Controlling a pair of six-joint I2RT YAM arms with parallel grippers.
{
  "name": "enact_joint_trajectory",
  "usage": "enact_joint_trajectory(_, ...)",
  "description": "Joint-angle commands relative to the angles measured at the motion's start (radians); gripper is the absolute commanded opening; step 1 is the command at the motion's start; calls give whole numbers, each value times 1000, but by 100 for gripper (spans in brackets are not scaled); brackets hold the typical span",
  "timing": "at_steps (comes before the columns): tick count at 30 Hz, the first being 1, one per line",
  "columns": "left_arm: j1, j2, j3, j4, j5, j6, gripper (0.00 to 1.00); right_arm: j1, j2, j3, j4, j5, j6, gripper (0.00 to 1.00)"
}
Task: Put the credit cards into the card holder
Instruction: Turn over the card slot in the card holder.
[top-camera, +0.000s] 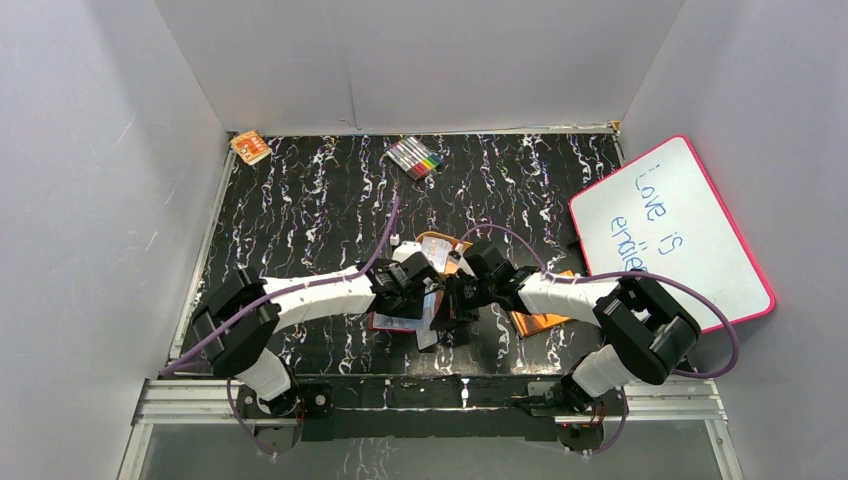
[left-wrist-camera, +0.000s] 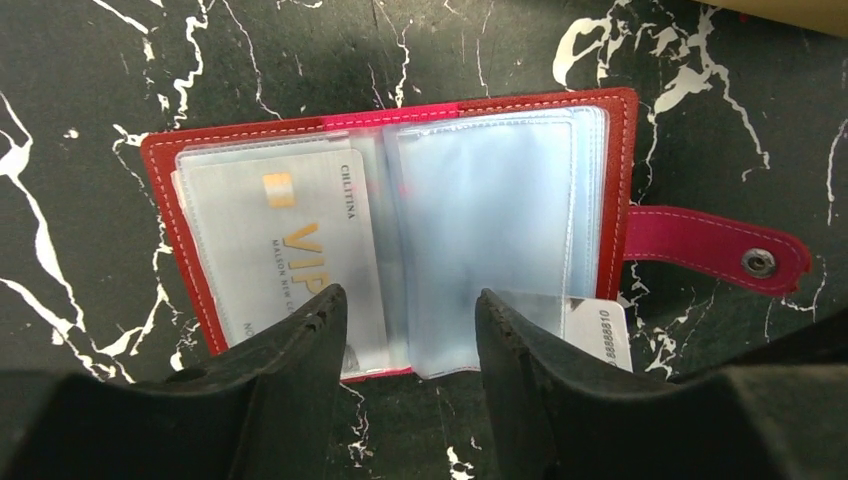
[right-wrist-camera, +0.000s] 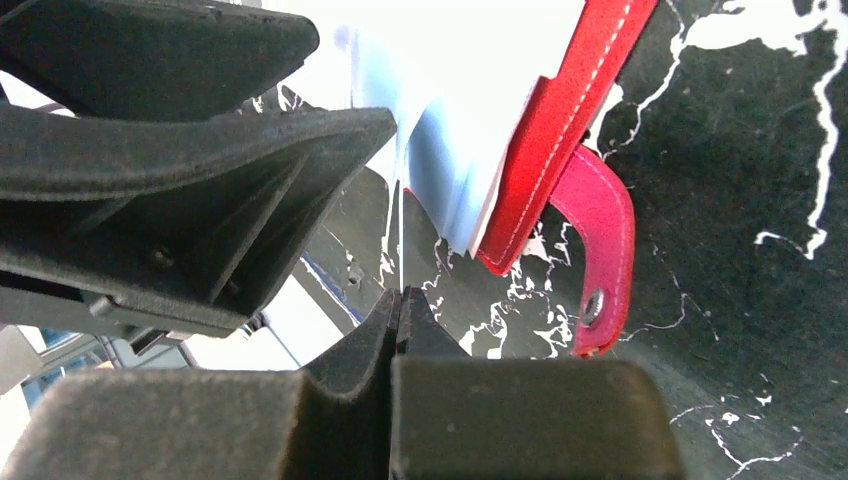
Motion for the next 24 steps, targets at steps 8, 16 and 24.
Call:
enact_joint_trajectory(8, -4, -137, 69, -113, -29, 21, 58, 5, 1, 60, 57, -22, -11, 0)
enact_joint_trajectory(16, -2, -216, 45, -106, -89, -7, 65, 10, 21, 78, 79, -34, -14, 0)
enact_joint_trajectory(24, 51, -200, 14, -41, -37, -3, 65, 17, 43, 103, 80, -39, -22, 0)
